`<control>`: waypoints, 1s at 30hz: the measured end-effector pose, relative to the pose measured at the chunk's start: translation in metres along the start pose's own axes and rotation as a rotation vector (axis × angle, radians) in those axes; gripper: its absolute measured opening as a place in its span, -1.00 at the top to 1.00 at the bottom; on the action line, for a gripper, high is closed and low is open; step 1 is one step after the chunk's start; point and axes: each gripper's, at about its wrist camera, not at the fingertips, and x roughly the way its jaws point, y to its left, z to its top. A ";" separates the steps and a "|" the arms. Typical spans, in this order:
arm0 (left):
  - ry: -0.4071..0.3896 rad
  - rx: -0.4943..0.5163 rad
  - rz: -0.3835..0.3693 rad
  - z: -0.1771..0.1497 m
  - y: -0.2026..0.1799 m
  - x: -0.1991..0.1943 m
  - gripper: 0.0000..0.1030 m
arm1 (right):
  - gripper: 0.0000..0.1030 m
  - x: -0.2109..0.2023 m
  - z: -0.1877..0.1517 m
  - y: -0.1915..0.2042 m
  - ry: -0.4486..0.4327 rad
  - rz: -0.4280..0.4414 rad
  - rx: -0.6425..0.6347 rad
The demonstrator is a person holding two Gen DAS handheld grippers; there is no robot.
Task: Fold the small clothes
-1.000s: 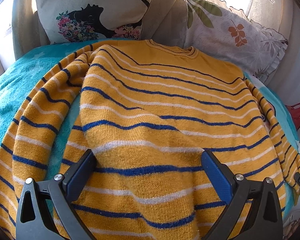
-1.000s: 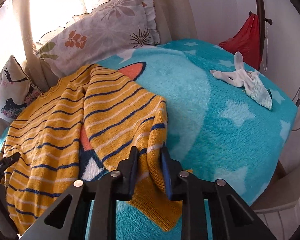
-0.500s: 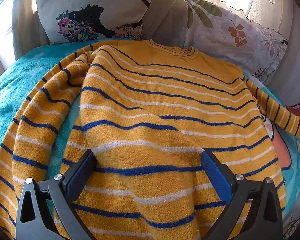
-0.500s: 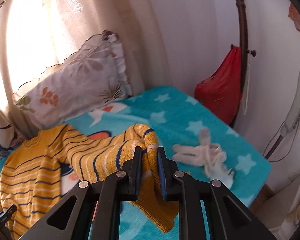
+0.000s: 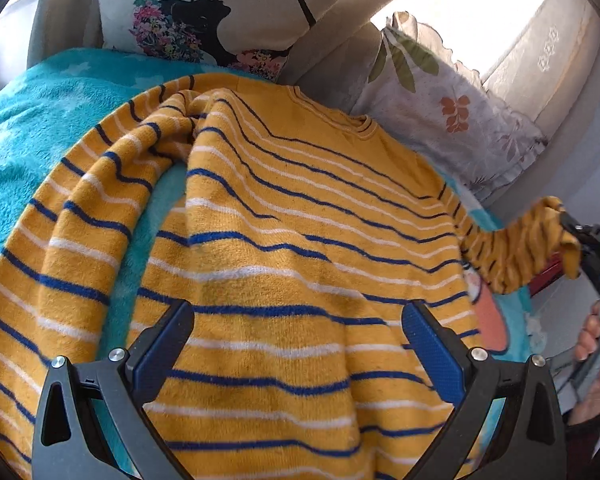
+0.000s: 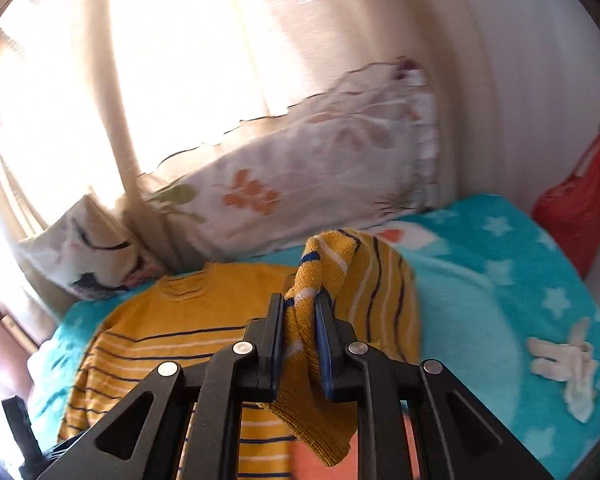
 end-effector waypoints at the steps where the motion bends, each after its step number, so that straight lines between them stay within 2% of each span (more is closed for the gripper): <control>1: -0.014 -0.015 -0.015 0.003 0.004 -0.012 -1.00 | 0.68 0.014 -0.002 0.020 0.026 0.069 -0.009; 3: -0.062 -0.033 -0.003 0.008 0.015 -0.038 -1.00 | 0.68 0.042 -0.004 0.060 0.081 0.197 -0.020; 7: -0.155 -0.073 0.140 0.013 0.049 -0.079 -1.00 | 0.68 0.103 -0.016 0.138 0.182 0.342 -0.089; 9: -0.180 -0.104 0.203 0.013 0.068 -0.093 -1.00 | 0.68 0.132 -0.027 0.174 0.239 0.383 -0.116; 13: -0.196 -0.182 0.289 0.011 0.106 -0.112 -1.00 | 0.68 0.179 -0.051 0.222 0.304 0.389 -0.180; 18: -0.196 -0.238 0.345 0.009 0.133 -0.122 -1.00 | 0.68 0.219 -0.073 0.249 0.380 0.430 -0.172; 21: -0.175 -0.252 0.341 0.009 0.136 -0.119 -1.00 | 0.65 0.229 -0.079 0.264 0.412 0.449 -0.208; 25: -0.143 -0.244 0.334 0.009 0.132 -0.112 -1.00 | 0.21 0.242 -0.082 0.267 0.473 0.478 -0.240; 28: -0.132 -0.252 0.336 0.009 0.133 -0.110 -1.00 | 0.01 0.229 -0.083 0.262 0.489 0.541 -0.257; 30: -0.136 -0.268 0.351 0.009 0.140 -0.111 -1.00 | -0.02 0.214 -0.084 0.258 0.492 0.596 -0.267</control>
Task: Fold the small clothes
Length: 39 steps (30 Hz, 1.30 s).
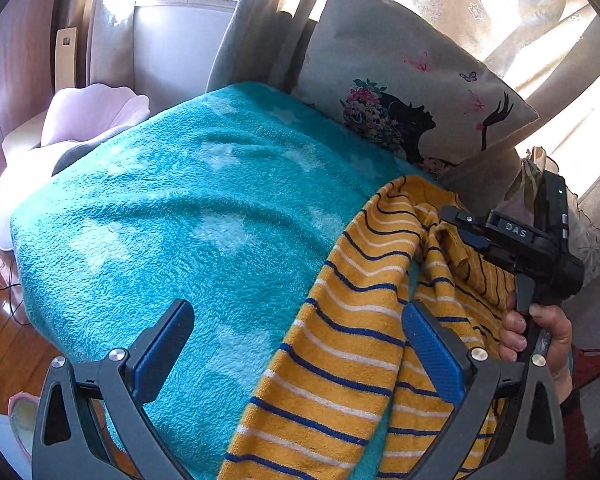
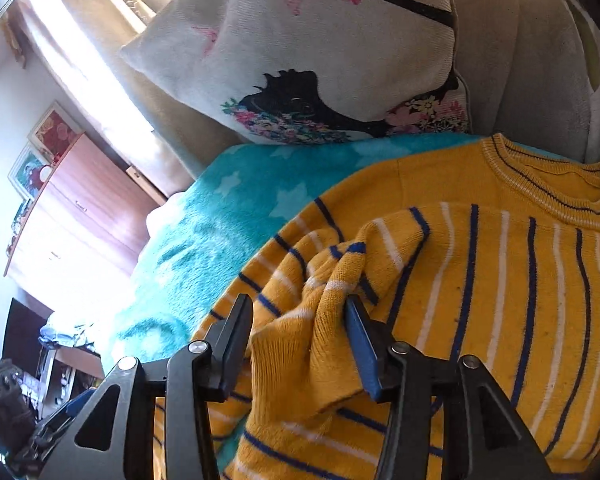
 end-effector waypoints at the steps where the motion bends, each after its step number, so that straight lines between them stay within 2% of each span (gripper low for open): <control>1: -0.001 -0.011 0.003 0.002 0.003 0.001 -1.00 | -0.02 -0.003 -0.001 0.006 -0.005 0.033 -0.005; 4: 0.001 -0.046 0.018 0.006 0.015 0.003 -1.00 | -0.03 -0.022 -0.005 0.019 -0.023 0.126 -0.004; 7: -0.013 -0.068 0.037 0.011 0.026 -0.001 -1.00 | -0.09 -0.031 -0.015 0.049 -0.017 0.131 -0.079; 12: -0.068 -0.109 0.081 0.022 0.047 -0.017 -1.00 | -0.13 -0.018 -0.061 0.114 0.109 0.175 -0.257; 14: -0.092 -0.125 0.101 0.025 0.056 -0.024 -1.00 | -0.24 -0.011 -0.087 0.144 0.178 0.188 -0.351; 16: -0.109 -0.145 0.112 0.028 0.065 -0.030 -1.00 | -0.27 0.000 -0.113 0.169 0.224 0.164 -0.441; 20: -0.127 -0.171 0.126 0.031 0.080 -0.038 -1.00 | -0.30 0.009 -0.150 0.195 0.235 0.089 -0.554; 27: -0.140 -0.195 0.138 0.033 0.094 -0.041 -1.00 | -0.48 0.022 -0.213 0.233 0.312 0.119 -0.825; 29: -0.156 -0.202 0.147 0.034 0.100 -0.046 -1.00 | -0.53 0.030 -0.230 0.241 0.330 0.079 -0.906; 32: -0.170 -0.221 0.162 0.034 0.108 -0.051 -1.00 | -0.52 0.047 -0.250 0.245 0.305 -0.041 -1.010; 34: -0.170 -0.237 0.162 0.033 0.114 -0.053 -1.00 | -0.20 0.051 -0.254 0.247 0.258 -0.117 -1.055; 35: -0.168 -0.241 0.160 0.033 0.116 -0.053 -1.00 | 0.21 0.052 -0.251 0.247 0.241 -0.144 -1.053; 36: -0.166 -0.245 0.159 0.032 0.117 -0.053 -1.00 | 0.41 0.051 -0.243 0.247 0.239 -0.138 -1.019; 37: -0.165 -0.247 0.157 0.032 0.118 -0.054 -1.00 | 0.73 0.049 -0.231 0.246 0.242 -0.108 -0.968; 39: -0.166 -0.246 0.150 0.032 0.117 -0.055 -1.00 | 0.82 0.041 -0.209 0.246 0.204 -0.079 -0.895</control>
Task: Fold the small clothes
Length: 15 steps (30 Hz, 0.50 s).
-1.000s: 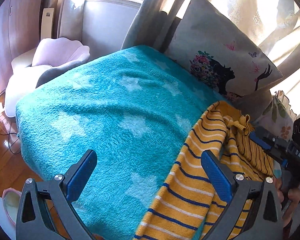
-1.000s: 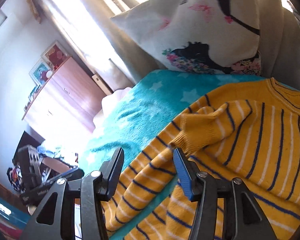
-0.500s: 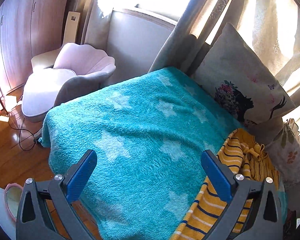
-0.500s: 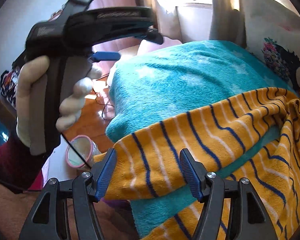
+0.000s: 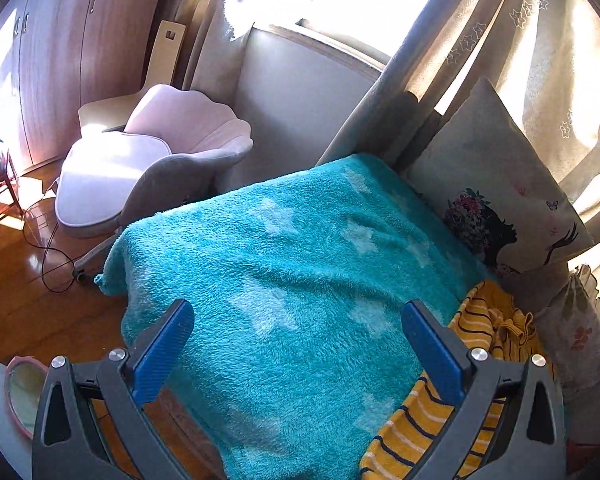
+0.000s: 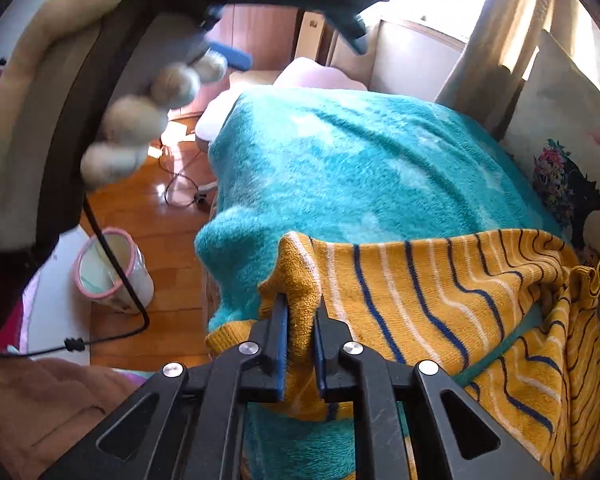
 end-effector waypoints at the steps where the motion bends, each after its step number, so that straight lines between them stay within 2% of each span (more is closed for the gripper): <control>1: -0.003 0.002 -0.004 0.000 -0.001 -0.001 -1.00 | 0.82 -0.008 0.007 -0.010 -0.029 -0.007 0.029; 5: 0.001 0.023 -0.022 -0.002 -0.011 -0.002 -1.00 | 0.83 -0.045 0.048 -0.069 -0.175 -0.055 0.173; 9: 0.024 0.057 -0.057 -0.007 -0.025 -0.001 -1.00 | 0.83 -0.118 0.078 -0.161 -0.398 -0.120 0.407; 12: 0.041 0.096 -0.100 -0.014 -0.042 0.002 -1.00 | 0.83 -0.173 0.075 -0.225 -0.545 -0.178 0.573; 15: 0.071 0.167 -0.158 -0.023 -0.069 0.008 -1.00 | 0.82 -0.206 0.057 -0.269 -0.601 -0.252 0.678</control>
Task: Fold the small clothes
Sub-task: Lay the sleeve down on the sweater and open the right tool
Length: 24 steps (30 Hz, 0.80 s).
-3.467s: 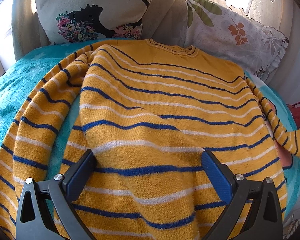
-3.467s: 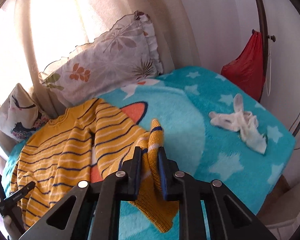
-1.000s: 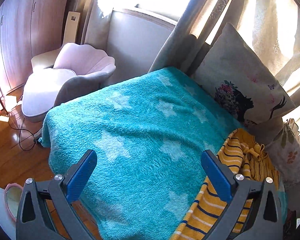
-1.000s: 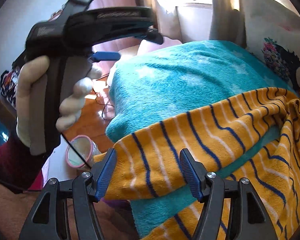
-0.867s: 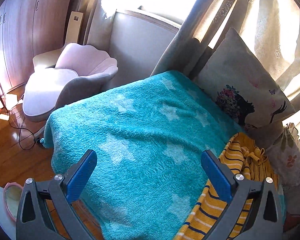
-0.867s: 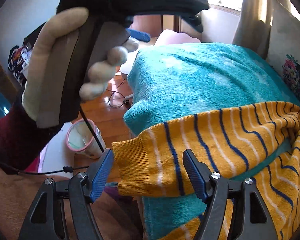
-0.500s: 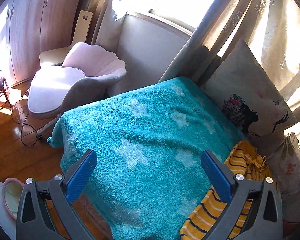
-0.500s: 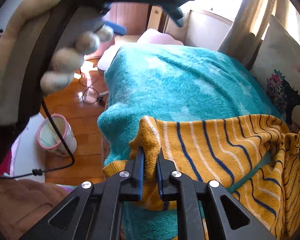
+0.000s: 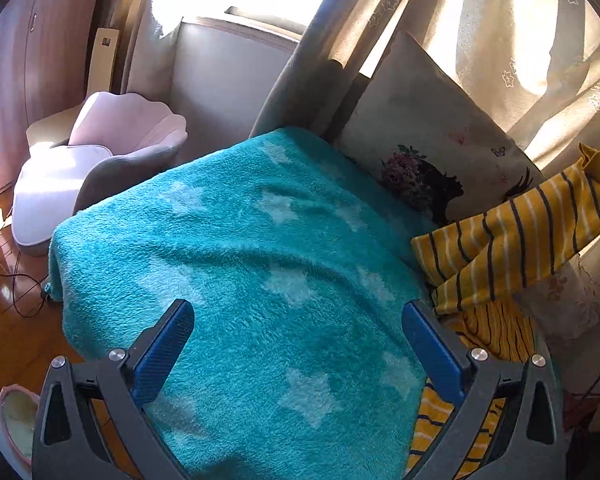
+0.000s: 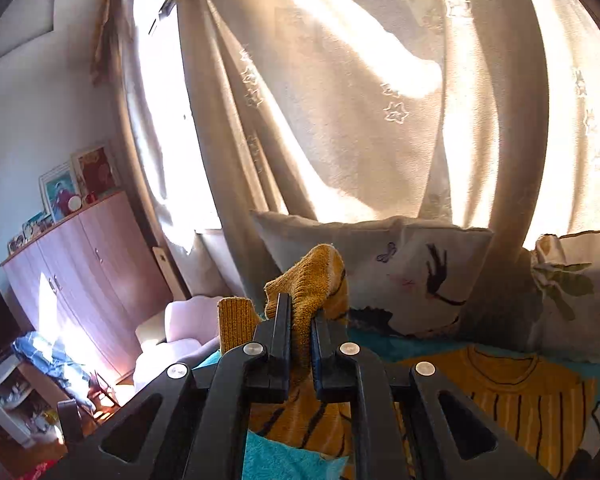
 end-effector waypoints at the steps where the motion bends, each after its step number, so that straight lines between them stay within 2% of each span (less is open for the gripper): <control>1: 0.015 0.020 -0.028 -0.002 -0.011 0.005 -1.00 | 0.82 -0.004 0.005 -0.012 -0.007 -0.023 0.020; 5: 0.092 0.098 -0.185 -0.010 -0.064 0.028 -1.00 | 0.82 -0.009 -0.001 -0.046 0.017 -0.080 0.072; 7: 0.100 0.148 -0.215 -0.014 -0.092 0.039 -1.00 | 0.82 -0.011 -0.011 -0.058 0.035 -0.099 0.089; 12: 0.140 0.198 -0.234 -0.016 -0.130 0.057 -1.00 | 0.82 -0.033 -0.057 -0.112 0.082 -0.239 0.155; 16: 0.136 0.229 -0.201 -0.016 -0.137 0.065 -1.00 | 0.82 -0.060 -0.117 -0.188 0.153 -0.354 0.365; 19: 0.163 0.229 -0.189 -0.017 -0.136 0.073 -1.00 | 0.82 -0.081 -0.165 -0.231 0.197 -0.406 0.519; 22: 0.179 0.237 -0.177 -0.022 -0.137 0.080 -1.00 | 0.82 -0.101 -0.199 -0.248 0.217 -0.448 0.569; 24: 0.194 0.245 -0.170 -0.027 -0.138 0.085 -1.00 | 0.79 -0.105 -0.213 -0.254 0.246 -0.434 0.585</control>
